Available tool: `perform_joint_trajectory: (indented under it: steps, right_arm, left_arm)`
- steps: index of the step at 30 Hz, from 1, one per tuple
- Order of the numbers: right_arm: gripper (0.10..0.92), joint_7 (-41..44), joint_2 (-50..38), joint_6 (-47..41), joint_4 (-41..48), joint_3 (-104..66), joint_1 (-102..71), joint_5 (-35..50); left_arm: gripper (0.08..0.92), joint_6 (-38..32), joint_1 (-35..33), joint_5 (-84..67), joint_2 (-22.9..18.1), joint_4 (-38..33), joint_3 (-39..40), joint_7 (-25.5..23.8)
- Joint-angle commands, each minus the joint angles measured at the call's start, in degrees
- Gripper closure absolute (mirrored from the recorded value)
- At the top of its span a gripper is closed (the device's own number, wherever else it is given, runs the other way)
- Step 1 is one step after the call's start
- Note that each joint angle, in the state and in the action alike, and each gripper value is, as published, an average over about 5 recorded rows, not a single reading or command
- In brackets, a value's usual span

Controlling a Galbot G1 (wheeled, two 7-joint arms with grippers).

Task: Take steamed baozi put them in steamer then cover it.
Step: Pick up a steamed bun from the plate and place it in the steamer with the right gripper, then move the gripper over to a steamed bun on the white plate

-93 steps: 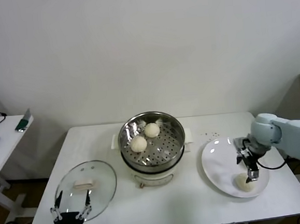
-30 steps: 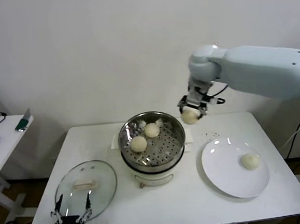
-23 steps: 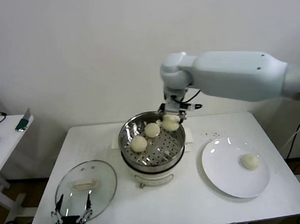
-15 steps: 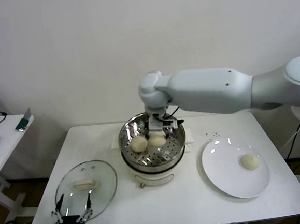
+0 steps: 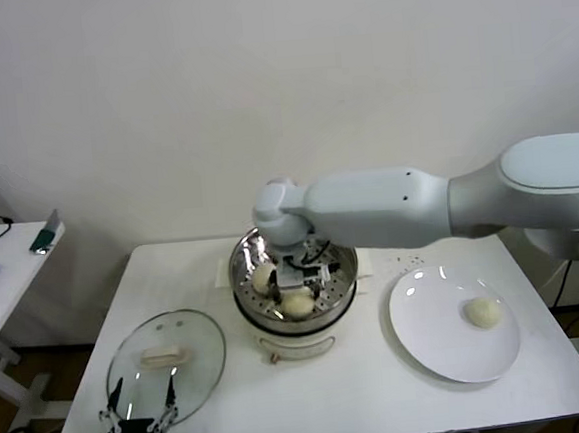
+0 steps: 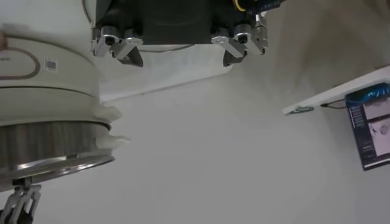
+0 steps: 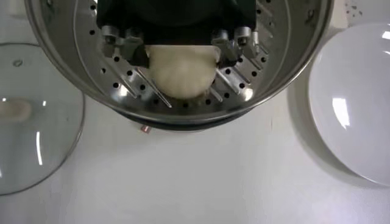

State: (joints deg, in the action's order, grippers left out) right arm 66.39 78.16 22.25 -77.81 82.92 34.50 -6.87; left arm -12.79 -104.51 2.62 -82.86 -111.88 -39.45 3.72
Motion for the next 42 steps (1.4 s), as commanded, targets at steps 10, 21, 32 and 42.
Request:
perform_joint_trajectory:
  steps: [10,21,32,42]
  right_arm:
    - [0.202,-4.0,-8.9,-1.2,-0.7,-1.7,7.4,1.2]
    - [0.203,-12.5,-32.0,-32.4,-4.0,8.0,14.2,26.2]
    - [0.203,-6.9,-49.6,-41.0,-1.9,-1.2,-3.1,19.4]
    - [0.203,-2.4,-50.3,-35.1,8.1,-21.9,-26.9,9.7]
  left_arm:
    - [0.177,0.7,0.6,0.4,-0.3,0.3,0.9,0.3]
    - [0.177,0.8,0.9,0.4,0.0,-0.3,1.1,0.3]
    - [0.177,1.5,1.1,-0.3,-0.1,-0.4,1.2,0.3]
    - [0.177,2.4,0.9,0.1,0.0,-1.1,0.7,0.9]
